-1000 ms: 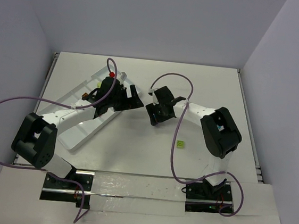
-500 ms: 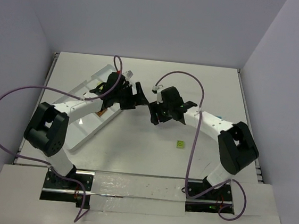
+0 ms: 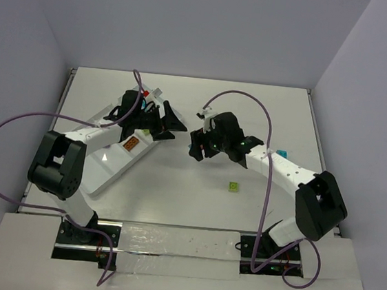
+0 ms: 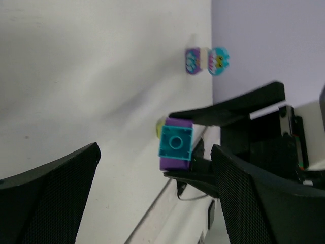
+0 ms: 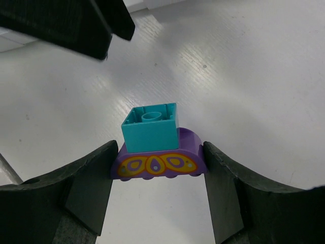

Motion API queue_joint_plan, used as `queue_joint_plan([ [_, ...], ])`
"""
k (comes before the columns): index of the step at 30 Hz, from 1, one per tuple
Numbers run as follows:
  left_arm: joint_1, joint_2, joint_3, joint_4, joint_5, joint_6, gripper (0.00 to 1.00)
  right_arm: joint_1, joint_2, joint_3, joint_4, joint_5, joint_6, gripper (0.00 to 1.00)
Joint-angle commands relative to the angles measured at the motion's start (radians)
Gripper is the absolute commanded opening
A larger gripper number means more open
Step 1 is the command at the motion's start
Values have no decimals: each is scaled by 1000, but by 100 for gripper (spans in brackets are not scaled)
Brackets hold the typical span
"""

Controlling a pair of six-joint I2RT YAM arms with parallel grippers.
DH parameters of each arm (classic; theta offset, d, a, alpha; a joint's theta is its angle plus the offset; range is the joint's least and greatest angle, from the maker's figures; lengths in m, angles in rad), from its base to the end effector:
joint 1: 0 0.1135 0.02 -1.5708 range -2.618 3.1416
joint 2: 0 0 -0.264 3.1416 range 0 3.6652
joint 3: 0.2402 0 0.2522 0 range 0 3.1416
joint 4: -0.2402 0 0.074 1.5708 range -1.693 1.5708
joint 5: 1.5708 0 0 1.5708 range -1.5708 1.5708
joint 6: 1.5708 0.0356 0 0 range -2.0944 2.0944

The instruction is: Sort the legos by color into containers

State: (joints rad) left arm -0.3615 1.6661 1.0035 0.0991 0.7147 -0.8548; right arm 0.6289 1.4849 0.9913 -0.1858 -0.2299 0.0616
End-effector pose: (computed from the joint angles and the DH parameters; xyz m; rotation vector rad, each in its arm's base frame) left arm 0.3289 -0.1493 0.2190 -0.1026 2.3444 -1.4280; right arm 0.2589 0.1983 0.2450 -0.7661 2.1745 0.6223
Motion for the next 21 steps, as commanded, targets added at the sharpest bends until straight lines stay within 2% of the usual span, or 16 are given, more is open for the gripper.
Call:
queue_joint_plan([
  [1, -30, 41, 37, 46, 200, 67, 97, 10, -59, -5, 61, -29, -3, 51],
  [9, -92, 107, 97, -52, 207, 142, 97, 19, -58, 8, 66, -15, -4, 51],
  [14, -99, 123, 87, -1, 226, 109, 90, 22, -51, 26, 55, -16, -10, 51],
  [18, -103, 122, 80, 25, 233, 93, 76, 23, -51, 27, 52, -15, -11, 51],
  [21, -106, 115, 75, 45, 235, 84, 51, 25, -49, 26, 51, -17, -13, 51],
])
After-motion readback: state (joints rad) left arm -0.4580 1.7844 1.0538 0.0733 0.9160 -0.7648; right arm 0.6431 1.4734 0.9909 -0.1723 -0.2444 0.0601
